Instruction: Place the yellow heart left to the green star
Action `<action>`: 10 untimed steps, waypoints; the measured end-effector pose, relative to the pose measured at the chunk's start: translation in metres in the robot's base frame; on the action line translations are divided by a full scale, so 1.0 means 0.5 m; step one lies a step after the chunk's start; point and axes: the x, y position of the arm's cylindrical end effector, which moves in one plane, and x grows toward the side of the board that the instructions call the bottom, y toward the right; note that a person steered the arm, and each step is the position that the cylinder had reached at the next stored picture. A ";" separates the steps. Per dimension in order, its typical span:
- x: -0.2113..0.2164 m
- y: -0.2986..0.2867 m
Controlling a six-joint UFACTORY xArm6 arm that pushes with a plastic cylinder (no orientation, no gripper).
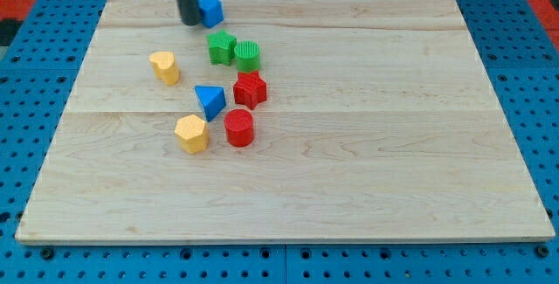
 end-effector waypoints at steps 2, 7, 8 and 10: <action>0.069 0.180; 0.316 -0.033; 0.289 -0.081; 0.184 -0.123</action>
